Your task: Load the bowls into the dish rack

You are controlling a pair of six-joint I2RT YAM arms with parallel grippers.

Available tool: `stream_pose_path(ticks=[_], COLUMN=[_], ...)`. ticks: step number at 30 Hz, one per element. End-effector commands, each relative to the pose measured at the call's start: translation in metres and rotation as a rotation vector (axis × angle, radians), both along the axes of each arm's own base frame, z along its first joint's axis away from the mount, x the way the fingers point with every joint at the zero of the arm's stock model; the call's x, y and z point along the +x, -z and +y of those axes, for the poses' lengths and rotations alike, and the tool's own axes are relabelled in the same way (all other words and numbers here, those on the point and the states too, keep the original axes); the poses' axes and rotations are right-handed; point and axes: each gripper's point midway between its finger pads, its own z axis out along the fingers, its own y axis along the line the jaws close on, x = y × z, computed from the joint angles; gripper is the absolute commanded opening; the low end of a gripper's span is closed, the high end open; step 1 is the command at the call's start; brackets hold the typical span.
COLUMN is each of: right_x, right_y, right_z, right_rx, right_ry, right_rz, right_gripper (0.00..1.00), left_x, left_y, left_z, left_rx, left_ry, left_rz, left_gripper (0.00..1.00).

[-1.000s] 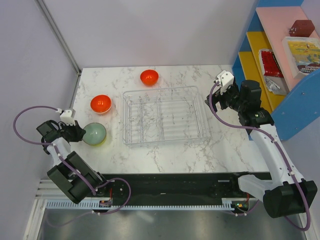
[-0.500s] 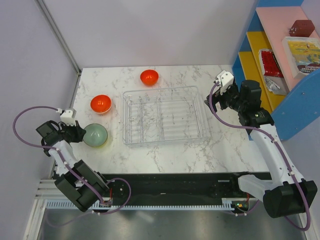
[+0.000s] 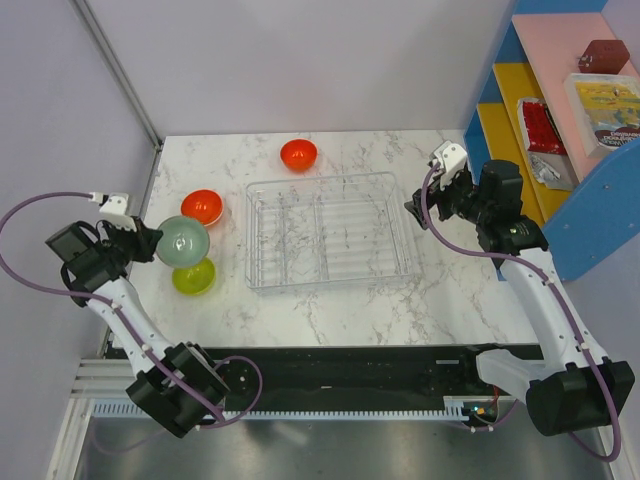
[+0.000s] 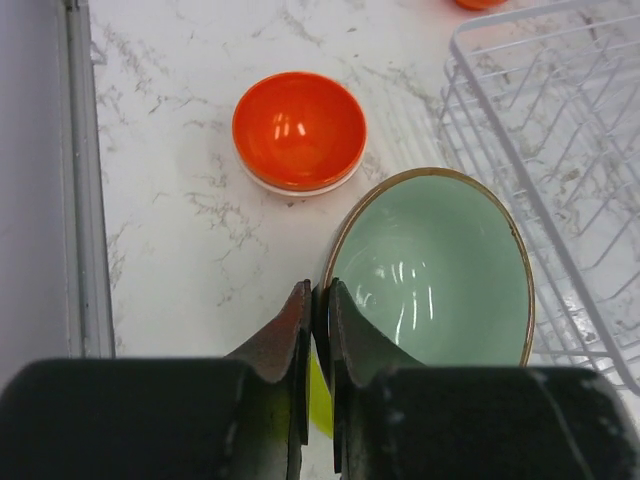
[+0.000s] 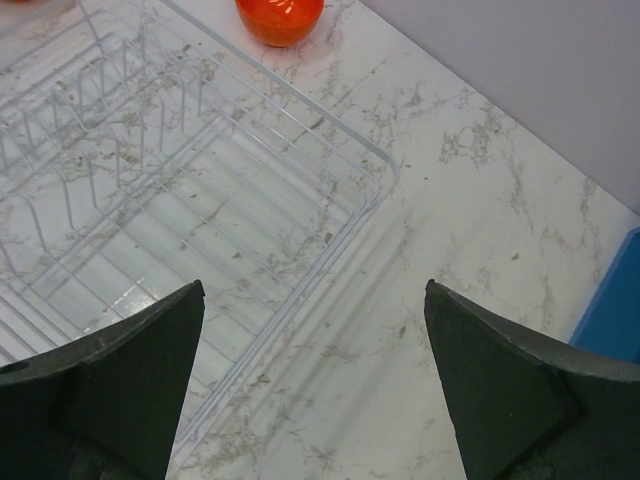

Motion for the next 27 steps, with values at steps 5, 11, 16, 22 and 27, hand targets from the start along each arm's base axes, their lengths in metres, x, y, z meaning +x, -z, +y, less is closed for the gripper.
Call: stream_pose_path(ticks=[5, 11, 16, 22, 27], right_x=[-0.007, -0.007, -0.010, -0.003, -0.008], right_y=[-0.032, -0.046, -0.046, -0.040, -0.009], right_z=[0.048, 0.076, 0.101, 0.124, 0.150], right_rx=[0.262, 0.416, 0.599, 0.715, 0.725], right_ry=[-0.161, -0.240, -0.330, -0.414, -0.461], right_rz=[0.081, 0.215, 0.416, 0.499, 0.611], right_gripper=[0.98, 0.98, 0.98, 0.98, 0.98], left_x=[0.017, 0.040, 0.062, 0.082, 0.094], left_y=[-0.075, -0.088, -0.089, -0.099, -0.089], left_z=[-0.065, -0.111, -0.156, -0.203, -0.251], left_rx=[-0.090, -0.050, -0.081, -0.081, -0.095], left_ry=[0.271, 0.370, 0.484, 0.586, 0.716], left_rz=[-0.156, -0.175, -0.172, -0.198, -0.183], left_gripper=[0.02, 0.02, 0.02, 0.02, 0.02])
